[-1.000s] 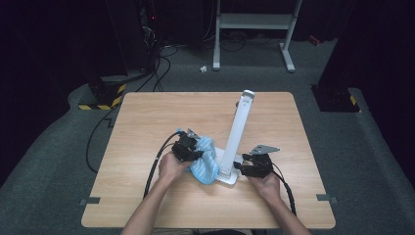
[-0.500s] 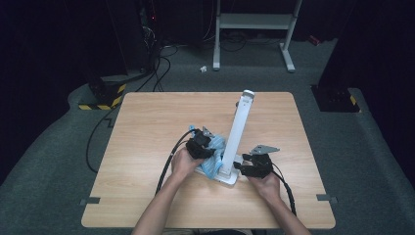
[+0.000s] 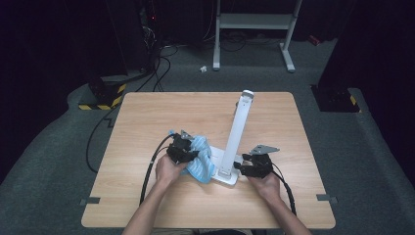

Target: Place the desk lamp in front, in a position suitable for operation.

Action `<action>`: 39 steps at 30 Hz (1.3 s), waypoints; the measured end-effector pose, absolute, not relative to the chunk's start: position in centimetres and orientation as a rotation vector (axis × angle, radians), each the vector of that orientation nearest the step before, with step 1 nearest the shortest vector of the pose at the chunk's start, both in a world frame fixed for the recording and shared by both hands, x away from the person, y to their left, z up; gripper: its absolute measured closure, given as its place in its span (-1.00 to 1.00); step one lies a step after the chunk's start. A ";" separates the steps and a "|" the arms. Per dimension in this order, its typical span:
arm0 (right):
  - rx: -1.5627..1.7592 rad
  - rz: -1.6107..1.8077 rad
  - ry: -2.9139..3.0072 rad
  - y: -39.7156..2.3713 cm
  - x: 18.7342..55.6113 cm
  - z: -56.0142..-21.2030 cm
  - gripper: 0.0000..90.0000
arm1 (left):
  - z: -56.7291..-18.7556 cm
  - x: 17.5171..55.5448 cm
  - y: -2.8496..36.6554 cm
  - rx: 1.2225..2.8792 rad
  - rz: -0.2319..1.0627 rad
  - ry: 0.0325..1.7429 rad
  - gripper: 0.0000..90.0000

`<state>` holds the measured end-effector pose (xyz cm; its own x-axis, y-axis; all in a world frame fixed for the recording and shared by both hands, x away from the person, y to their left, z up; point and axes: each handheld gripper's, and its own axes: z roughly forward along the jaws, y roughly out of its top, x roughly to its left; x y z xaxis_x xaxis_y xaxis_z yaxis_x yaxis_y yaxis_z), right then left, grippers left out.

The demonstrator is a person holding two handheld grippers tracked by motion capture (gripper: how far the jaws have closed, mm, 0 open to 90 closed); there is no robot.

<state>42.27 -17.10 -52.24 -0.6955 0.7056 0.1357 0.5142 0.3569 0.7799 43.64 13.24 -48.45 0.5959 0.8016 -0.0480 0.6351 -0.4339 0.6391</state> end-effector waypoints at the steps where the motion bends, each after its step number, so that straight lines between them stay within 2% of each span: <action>1: 1.098 1.251 2.397 -17.1 42.2 -52.2 -0.07 | -48.4 43.0 13.0 2.221 0.367 1.109 0.54; 6: 1.096 1.251 2.398 -17.1 42.2 -52.2 -0.07 | -48.4 40.8 12.2 2.231 0.365 1.051 0.53; 11: 1.088 1.253 2.404 -17.1 42.3 -52.2 -0.07 | -48.5 39.6 12.0 2.229 0.361 1.066 0.52; 16: 1.084 1.251 2.401 -17.0 42.2 -52.2 -0.07 | -48.8 40.4 11.7 2.242 0.387 1.083 0.52; 21: 1.083 1.242 2.393 -16.9 42.2 -52.2 -0.06 | -48.8 41.4 11.2 2.281 0.471 1.075 0.53; 26: 1.088 1.241 2.387 -16.8 42.2 -52.2 -0.07 | -48.7 42.6 11.4 2.264 0.438 1.110 0.53; 34: 1.101 1.243 2.386 -16.8 42.2 -52.2 -0.07 | -47.4 38.9 12.4 2.199 0.320 1.066 0.51; 39: 1.102 1.244 2.386 -16.8 42.2 -52.2 -0.07 | -47.9 36.8 11.3 2.235 0.373 1.028 0.44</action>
<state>42.20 -16.83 -52.22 -0.6894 0.7126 0.1301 0.5148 0.3555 0.7801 36.76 11.29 -47.85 0.6536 0.7568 -0.0092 0.5744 -0.4880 0.6572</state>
